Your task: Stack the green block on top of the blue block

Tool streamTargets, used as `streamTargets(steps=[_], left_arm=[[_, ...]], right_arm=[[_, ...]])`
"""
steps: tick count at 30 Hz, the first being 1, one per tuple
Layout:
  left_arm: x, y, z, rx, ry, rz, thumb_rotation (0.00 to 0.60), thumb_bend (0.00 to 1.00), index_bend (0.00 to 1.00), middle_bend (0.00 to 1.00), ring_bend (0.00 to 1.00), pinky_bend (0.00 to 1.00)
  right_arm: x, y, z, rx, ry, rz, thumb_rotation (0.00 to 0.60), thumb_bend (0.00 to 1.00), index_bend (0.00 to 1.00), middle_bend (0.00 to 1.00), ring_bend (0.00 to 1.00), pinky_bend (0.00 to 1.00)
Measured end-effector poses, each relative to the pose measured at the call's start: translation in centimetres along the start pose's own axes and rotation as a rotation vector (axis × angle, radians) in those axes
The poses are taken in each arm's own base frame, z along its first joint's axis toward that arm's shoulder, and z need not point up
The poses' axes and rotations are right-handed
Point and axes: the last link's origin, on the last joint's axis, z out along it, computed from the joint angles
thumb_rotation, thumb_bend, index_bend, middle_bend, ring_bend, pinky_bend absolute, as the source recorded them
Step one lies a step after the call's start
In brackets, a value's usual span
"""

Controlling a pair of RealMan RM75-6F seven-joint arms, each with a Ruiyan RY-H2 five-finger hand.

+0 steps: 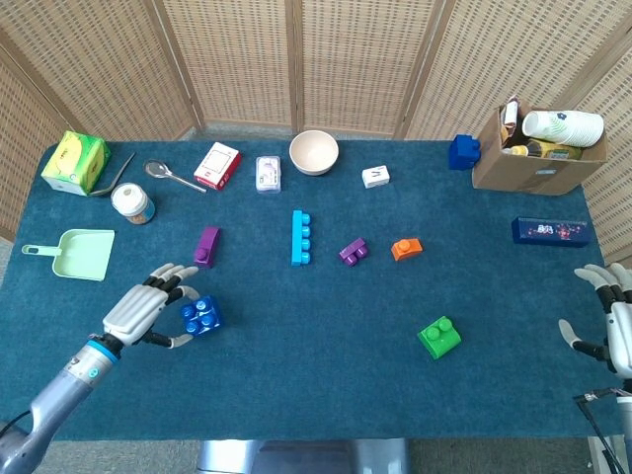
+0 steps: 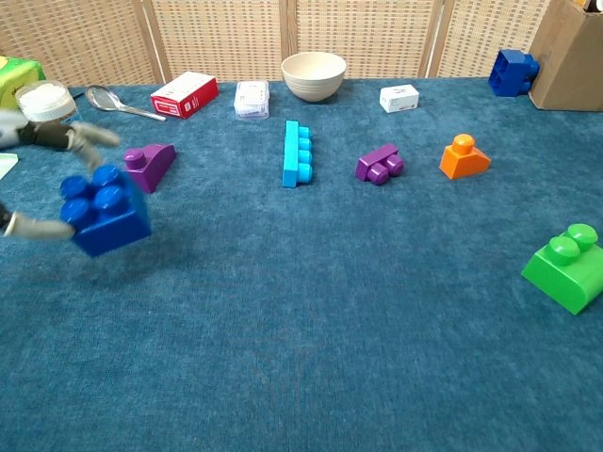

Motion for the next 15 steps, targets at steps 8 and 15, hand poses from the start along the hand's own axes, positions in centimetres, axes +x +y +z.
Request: streamTargets(steps=[8, 15], left_arm=[[2.1, 3.2, 3.3, -0.156, -0.015, 0.046, 0.485, 0.34, 0.39, 0.09, 0.00, 0.00], [2.7, 6.6, 7.1, -0.269, -0.050, 0.064, 0.484, 0.34, 0.39, 0.09, 0.00, 0.00]], right_arm=[[0.2, -0.4, -0.4, 0.017, 0.005, 0.006, 0.566, 0.28, 0.19, 0.19, 0.03, 0.00], [0.5, -0.5, -1.3, 0.024, 0.013, 0.019, 0.565, 0.28, 0.19, 0.19, 0.03, 0.00]])
